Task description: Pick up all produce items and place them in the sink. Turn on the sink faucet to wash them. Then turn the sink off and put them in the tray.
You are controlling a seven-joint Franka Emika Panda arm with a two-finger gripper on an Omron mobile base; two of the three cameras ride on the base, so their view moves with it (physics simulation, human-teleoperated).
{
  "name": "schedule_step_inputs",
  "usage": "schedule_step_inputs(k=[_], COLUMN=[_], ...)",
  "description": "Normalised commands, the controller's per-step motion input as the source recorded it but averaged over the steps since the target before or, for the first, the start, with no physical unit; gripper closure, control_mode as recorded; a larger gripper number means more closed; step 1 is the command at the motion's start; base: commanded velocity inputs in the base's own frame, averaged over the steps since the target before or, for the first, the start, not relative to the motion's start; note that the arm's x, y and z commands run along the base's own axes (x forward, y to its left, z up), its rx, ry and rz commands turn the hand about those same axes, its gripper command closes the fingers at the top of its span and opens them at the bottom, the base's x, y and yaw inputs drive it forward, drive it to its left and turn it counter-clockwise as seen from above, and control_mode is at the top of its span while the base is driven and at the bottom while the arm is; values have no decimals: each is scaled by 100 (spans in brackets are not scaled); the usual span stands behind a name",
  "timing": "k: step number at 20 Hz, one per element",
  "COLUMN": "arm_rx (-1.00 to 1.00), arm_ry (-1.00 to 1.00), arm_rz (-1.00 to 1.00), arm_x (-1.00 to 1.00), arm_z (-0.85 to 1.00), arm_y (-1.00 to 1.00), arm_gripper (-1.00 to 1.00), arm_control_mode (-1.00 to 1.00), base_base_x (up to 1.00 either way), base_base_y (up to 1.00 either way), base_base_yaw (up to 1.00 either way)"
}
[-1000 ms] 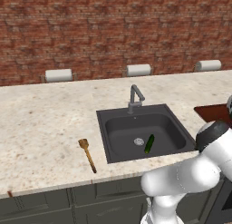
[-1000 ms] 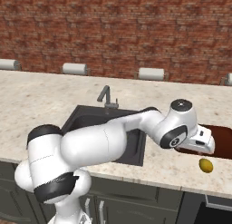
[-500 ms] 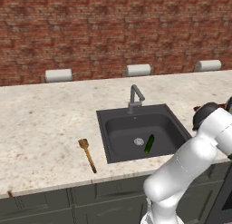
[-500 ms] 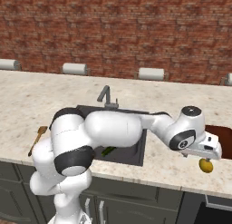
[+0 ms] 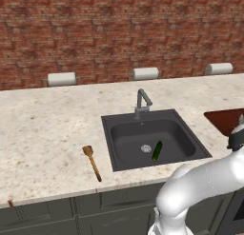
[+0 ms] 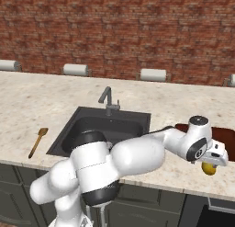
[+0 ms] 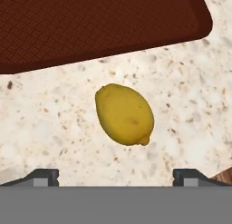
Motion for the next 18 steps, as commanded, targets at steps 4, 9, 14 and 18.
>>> schedule_step_inputs(k=[4, 9, 14, 18], arm_rx=[0, 0, 0, 0], arm_ry=[0, 0, 0, 0], arm_rz=[1, 1, 5, 7], arm_x=[8, 3, 2, 7], arm_z=[-17, -28, -33, -26], arm_y=[-33, -29, -6, 0], arm_gripper=[-100, -100, -100, -100], arm_control_mode=[-100, -100, -100, -100], base_base_x=[0, 0, 0, 0], base_base_y=[0, 0, 0, 0], base_base_yaw=[0, 0, 0, 0])
